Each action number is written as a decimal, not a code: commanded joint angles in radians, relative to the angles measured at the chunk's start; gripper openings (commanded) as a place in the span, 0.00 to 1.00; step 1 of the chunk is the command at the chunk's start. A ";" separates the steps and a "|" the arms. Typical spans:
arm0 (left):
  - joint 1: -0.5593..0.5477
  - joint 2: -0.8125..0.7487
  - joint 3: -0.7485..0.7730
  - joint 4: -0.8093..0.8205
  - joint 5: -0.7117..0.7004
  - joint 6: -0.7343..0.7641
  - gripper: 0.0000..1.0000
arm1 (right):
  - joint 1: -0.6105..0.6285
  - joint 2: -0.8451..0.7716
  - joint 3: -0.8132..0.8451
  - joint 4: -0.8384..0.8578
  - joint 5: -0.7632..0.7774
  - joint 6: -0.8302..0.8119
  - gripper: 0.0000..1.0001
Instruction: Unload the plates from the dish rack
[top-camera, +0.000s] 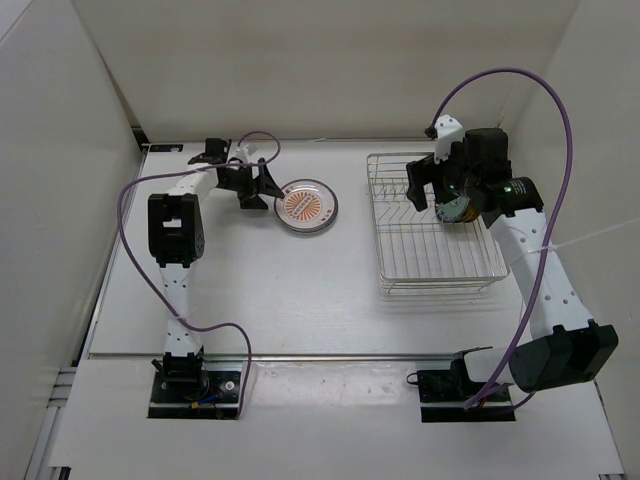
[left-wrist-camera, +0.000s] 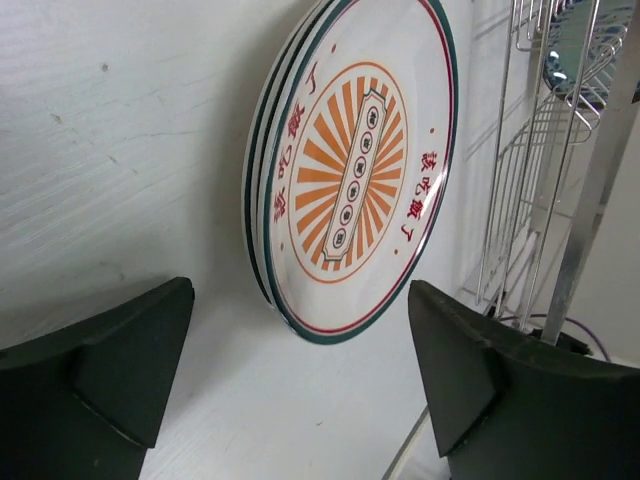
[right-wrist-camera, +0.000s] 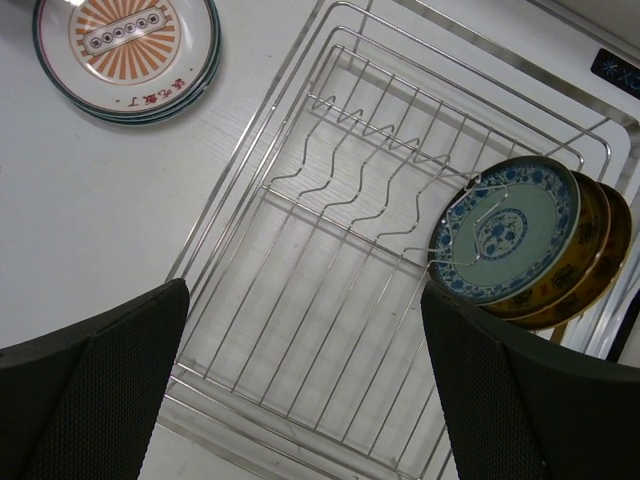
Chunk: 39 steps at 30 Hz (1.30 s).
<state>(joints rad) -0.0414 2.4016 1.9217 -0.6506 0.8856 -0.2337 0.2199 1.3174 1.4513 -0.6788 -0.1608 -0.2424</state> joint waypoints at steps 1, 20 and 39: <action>-0.002 -0.136 0.097 -0.075 -0.049 0.068 1.00 | 0.001 -0.012 0.020 0.030 0.073 0.006 1.00; 0.003 -0.797 -0.256 -0.224 -0.734 0.339 1.00 | -0.116 0.307 0.093 0.091 0.412 -0.052 0.74; 0.055 -0.987 -0.394 -0.218 -0.744 0.339 1.00 | -0.202 0.522 0.233 0.091 0.371 -0.052 0.68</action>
<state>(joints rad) 0.0067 1.4326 1.5284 -0.8764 0.1383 0.1062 0.0246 1.8259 1.6405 -0.6178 0.2256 -0.2928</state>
